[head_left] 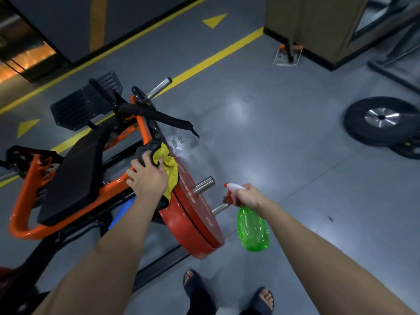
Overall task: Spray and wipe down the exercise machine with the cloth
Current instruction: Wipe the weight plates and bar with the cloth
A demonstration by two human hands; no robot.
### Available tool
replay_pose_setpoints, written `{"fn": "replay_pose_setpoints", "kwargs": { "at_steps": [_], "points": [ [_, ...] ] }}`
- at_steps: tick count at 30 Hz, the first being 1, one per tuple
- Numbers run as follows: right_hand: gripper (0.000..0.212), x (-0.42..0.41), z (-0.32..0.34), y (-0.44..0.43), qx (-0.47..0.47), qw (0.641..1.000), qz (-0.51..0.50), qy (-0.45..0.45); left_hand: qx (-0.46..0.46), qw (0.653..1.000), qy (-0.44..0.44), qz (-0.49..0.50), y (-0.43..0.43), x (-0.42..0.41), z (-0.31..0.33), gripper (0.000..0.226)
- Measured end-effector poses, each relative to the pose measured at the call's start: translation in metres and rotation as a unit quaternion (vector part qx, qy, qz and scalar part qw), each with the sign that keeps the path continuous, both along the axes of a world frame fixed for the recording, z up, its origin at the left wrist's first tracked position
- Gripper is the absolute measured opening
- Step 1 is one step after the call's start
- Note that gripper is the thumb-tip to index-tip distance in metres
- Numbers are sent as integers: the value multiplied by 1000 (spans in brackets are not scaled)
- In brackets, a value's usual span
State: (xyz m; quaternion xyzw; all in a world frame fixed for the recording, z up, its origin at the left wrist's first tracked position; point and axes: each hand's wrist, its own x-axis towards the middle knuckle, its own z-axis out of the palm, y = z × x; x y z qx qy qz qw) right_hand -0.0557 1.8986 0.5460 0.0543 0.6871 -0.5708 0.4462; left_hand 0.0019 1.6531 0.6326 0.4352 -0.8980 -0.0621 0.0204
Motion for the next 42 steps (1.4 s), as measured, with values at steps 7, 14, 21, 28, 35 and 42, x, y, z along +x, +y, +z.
{"fn": "replay_pose_setpoints", "kwargs": {
  "at_steps": [7,14,21,28,35,42],
  "points": [
    [33,5,-12,9,163,983,88,-6,-62,996,-46,-48,5,-4,-6,50],
    [40,9,-32,12,135,990,31,18,-93,990,-73,-73,10,-3,-8,53],
    [21,-1,26,-23,71,987,11,143,-14,993,-80,-86,-8,-11,13,50],
    [27,-4,124,-121,22,968,-22,248,333,910,228,94,-103,-22,59,66],
    [24,31,180,-286,-27,943,11,333,413,708,527,225,-241,67,96,73],
    [28,94,118,-466,-21,930,112,350,495,556,626,232,-393,174,87,57]
  ]
}}
